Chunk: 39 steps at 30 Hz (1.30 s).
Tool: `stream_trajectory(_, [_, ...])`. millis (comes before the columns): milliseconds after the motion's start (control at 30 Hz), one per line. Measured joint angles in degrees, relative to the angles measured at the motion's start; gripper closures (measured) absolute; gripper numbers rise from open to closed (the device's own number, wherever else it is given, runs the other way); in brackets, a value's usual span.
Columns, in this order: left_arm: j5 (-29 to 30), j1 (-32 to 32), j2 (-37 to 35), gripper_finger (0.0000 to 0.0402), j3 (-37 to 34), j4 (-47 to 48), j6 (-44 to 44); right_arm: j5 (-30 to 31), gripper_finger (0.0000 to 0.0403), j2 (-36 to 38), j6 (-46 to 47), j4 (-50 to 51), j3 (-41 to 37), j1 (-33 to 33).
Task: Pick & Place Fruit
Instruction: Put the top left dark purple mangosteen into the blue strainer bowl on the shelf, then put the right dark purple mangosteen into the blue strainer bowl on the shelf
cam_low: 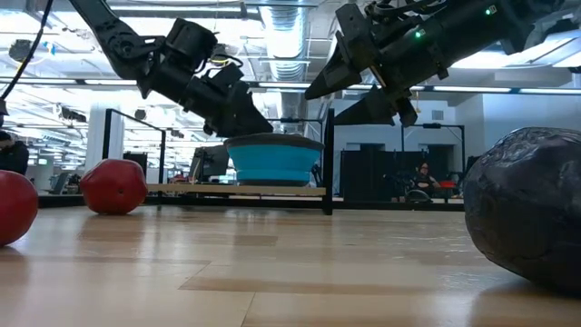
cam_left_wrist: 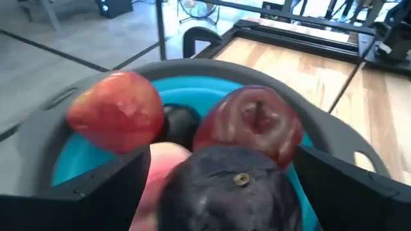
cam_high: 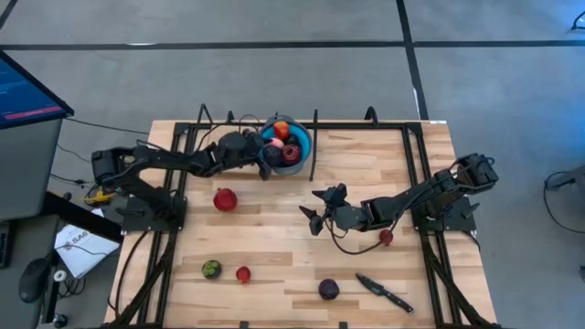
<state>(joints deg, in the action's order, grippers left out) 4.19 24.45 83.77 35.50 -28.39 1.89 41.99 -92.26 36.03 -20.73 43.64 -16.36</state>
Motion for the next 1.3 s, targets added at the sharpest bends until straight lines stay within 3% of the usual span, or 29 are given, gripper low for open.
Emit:
stream_trajectory(233, [-0.27,-0.3,-6.32,0.0029,0.01,0.4,-0.11,-0.02,0.007,-0.01,-0.43,0.1,0.0,0.0])
stream_trajectory(467, [-5.2,-4.08,-17.16,0.0042,0.02,8.9,-1.84,-0.51,0.007,-0.01,-4.98,0.33,0.0,0.15])
stream_trajectory(567, [-5.23,-8.29,-20.97,0.0053,0.02,13.92,-4.94,-6.32,0.007,-0.01,-8.06,0.26,0.0,0.46])
stream_trajectory(733, [-5.34,-16.35,-23.65,0.0072,0.02,17.51,-6.49,-22.86,0.007,-0.03,-18.47,1.22,2.76,-0.62])
stream_trajectory(867, [-4.89,-21.52,-23.13,0.0085,0.02,17.42,-6.38,-30.78,0.007,-0.03,-25.85,12.3,9.42,-5.0])
stream_trajectory(1067, [1.25,-25.97,-22.1,0.0099,-0.23,17.71,-5.51,-32.67,0.007,-0.03,-27.02,35.46,20.36,-12.51])
stream_trajectory(1300, [3.58,-26.43,-22.1,0.0103,-2.29,16.8,-2.25,-33.44,0.0036,-0.8,-22.74,42.4,22.65,-17.8])
